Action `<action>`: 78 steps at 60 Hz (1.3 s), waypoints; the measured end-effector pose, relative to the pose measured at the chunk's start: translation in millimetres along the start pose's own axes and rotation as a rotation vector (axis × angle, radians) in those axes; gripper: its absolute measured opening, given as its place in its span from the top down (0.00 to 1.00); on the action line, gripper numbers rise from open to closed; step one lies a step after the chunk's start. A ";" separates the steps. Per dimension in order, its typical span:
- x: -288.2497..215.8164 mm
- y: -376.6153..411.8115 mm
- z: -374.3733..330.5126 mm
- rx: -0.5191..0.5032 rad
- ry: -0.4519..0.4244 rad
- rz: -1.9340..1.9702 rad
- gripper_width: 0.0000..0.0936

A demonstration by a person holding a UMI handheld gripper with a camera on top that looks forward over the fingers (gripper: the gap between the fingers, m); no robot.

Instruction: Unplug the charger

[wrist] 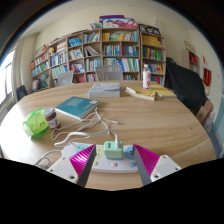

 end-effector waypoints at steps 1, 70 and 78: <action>2.5 -1.0 2.1 -0.008 0.002 0.001 0.21; 2.7 -132.2 -6.2 0.178 0.393 0.068 0.67; 10.4 -132.2 -0.2 0.168 0.446 0.076 0.55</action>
Point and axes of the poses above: the point between the fingertips, and its own axes, seen from behind it with the camera up: y to the left, x down, z forward, the way the camera looks, the point moved 8 cm from there along -z, backward, against the way the camera looks, and after that the axes turned 8 degrees about z, right-handed, at the moved point
